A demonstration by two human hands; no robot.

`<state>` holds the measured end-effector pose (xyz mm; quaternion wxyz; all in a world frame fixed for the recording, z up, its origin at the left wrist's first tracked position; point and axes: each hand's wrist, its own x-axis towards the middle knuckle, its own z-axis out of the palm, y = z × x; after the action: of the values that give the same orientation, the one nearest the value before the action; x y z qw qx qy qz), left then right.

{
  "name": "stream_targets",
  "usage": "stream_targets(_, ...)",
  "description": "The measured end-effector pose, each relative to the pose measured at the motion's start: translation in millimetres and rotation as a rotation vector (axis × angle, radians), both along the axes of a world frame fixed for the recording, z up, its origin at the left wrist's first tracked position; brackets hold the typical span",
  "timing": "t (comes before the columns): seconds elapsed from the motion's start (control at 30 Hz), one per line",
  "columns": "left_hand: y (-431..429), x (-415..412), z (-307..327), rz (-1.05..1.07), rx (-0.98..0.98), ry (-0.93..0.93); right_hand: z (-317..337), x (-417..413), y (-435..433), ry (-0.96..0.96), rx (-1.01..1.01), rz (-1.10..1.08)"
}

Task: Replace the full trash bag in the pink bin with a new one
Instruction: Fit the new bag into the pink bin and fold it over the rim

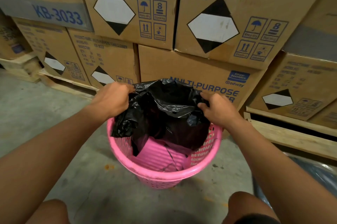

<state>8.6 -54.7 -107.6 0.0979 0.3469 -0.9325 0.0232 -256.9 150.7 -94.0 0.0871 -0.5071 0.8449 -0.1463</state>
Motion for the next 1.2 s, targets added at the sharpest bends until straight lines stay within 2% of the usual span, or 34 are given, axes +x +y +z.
stream_targets(0.17, 17.0, -0.2, 3.2, 0.112, 0.071, -0.103, -4.5, 5.2, 1.9, -0.05, 0.08, -0.027)
stream_targets(0.3, 20.5, 9.5, 7.3, 0.053, 0.272, -0.156, -2.4, 3.2, 6.3, -0.156, 0.063, 0.017)
stream_targets(0.6, 24.7, 23.8, 13.8, 0.037, 0.499, -0.045, 0.0, 4.5, 23.3, -0.12, -0.012, 0.056)
stream_targets(0.73, 28.2, 19.2, 10.8, 0.089, 0.458, 0.032, -2.4, 1.1, 27.9, -0.122, -0.026, 0.08)
stream_targets(0.87, 35.8, 11.2, 4.0, 0.022, 0.17, 0.006, -1.9, -0.1, 30.6, -0.103, -0.101, 0.092)
stream_targets(0.93, 38.5, 11.3, -0.3, -0.055, 0.092, -0.01, -1.7, 0.2, 30.5, -0.076, -0.112, 0.099)
stream_targets(1.2, 45.7, 35.9, 2.3, -0.225, 0.197, 0.277, -1.7, 2.0, 31.4, -0.078, -0.066, 0.098)
